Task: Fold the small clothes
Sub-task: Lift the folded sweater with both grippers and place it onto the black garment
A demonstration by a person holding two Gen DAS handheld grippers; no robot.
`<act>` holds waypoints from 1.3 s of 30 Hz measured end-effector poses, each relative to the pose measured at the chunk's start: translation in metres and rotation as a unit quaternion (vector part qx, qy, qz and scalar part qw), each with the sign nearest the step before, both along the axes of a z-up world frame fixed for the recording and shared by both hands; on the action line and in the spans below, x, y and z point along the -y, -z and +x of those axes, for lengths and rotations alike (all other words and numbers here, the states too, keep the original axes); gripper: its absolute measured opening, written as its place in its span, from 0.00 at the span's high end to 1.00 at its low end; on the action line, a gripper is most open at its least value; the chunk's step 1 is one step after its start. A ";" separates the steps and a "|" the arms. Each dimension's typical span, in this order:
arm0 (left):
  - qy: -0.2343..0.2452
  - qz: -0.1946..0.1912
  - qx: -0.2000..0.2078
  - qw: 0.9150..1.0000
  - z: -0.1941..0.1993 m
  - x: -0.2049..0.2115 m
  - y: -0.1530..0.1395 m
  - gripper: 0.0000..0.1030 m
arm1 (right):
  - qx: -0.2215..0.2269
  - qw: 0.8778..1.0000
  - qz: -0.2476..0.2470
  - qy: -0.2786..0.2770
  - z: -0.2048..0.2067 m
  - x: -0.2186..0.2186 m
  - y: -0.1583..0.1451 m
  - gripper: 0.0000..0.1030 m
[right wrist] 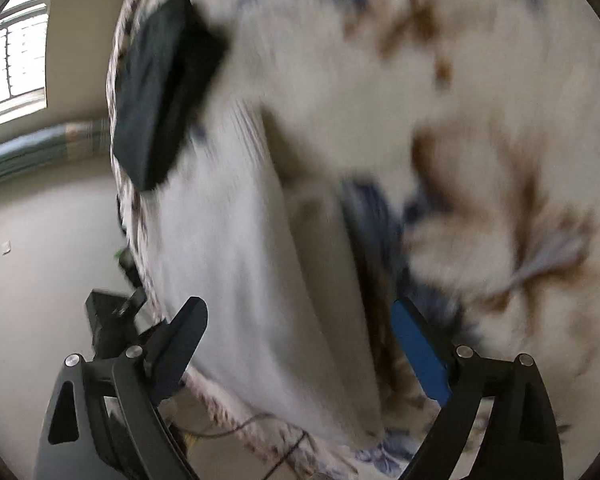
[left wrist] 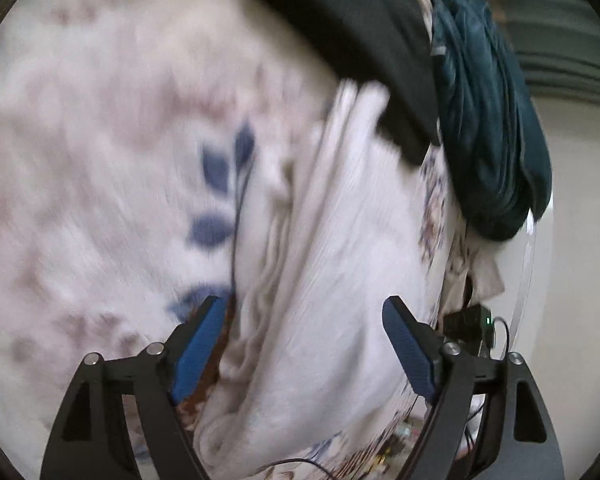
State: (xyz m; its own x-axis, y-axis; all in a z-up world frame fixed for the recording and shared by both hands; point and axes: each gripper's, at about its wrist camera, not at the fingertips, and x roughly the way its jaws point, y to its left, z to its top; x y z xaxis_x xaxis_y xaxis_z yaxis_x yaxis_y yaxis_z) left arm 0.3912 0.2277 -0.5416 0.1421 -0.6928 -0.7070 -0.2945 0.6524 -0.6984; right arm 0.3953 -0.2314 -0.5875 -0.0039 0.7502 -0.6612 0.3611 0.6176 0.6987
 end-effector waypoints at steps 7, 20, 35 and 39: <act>0.009 -0.011 -0.009 1.000 0.001 0.005 0.023 0.19 | -0.013 0.997 0.081 0.013 -0.011 -0.025 0.037 0.06; 0.018 -0.026 0.115 0.993 -0.002 0.021 -0.033 0.63 | 0.052 0.997 0.054 0.033 -0.021 -0.042 -0.009 0.59; -0.044 -0.037 0.206 0.977 0.109 -0.005 -0.142 0.63 | 0.160 0.984 0.076 0.027 0.081 -0.087 -0.138 0.62; -0.070 -0.037 0.216 0.973 0.172 -0.024 -0.137 0.63 | 0.183 0.979 0.082 0.028 0.152 -0.110 -0.151 0.62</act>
